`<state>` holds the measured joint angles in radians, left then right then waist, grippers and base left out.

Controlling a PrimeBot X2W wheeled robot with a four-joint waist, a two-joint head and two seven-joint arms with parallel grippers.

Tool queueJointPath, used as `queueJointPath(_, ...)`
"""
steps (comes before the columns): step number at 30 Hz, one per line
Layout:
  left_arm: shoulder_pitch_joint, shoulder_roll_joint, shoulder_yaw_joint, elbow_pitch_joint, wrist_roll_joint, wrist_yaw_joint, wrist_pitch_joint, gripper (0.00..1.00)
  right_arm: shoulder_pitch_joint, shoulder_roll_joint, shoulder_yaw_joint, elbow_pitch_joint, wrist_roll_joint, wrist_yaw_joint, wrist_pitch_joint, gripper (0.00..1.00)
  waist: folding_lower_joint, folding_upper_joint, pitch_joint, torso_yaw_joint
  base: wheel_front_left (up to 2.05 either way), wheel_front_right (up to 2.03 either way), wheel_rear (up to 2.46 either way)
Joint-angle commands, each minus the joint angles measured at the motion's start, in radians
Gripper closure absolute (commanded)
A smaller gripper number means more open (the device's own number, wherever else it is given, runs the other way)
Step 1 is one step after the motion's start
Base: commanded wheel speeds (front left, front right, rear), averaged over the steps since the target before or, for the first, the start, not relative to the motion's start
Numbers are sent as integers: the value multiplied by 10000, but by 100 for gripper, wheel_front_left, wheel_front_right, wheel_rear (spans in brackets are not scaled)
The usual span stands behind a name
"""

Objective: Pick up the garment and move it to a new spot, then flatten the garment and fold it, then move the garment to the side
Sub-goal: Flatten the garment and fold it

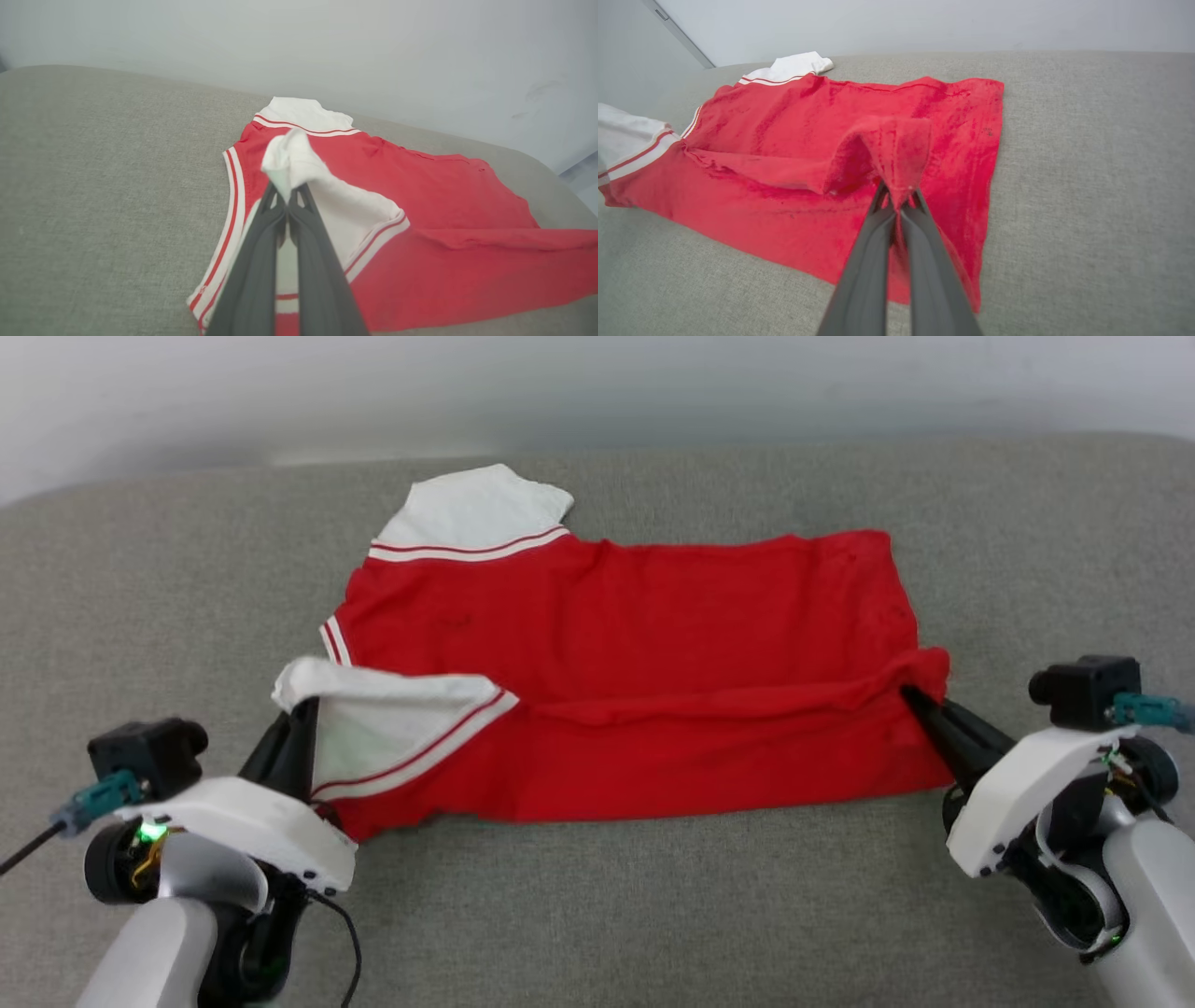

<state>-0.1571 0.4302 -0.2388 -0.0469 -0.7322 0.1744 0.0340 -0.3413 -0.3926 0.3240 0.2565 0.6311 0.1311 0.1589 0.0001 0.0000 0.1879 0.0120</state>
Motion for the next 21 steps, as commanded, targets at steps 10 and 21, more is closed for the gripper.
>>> queueJointPath(10, -2485, -527, -498, 2918, -183, -1047, 63, 100, -1321, 320, 23, 918, -250, -7, 477, 100, -1, 0, 1777, 46, 0, 0, 0)
queueJointPath(21, -3311, -775, -723, 5172, -527, -1799, 217, 11, -1335, 875, 449, 2155, -40, -7, 565, 0, -1, 0, 1724, -198, 0, 0, 0)
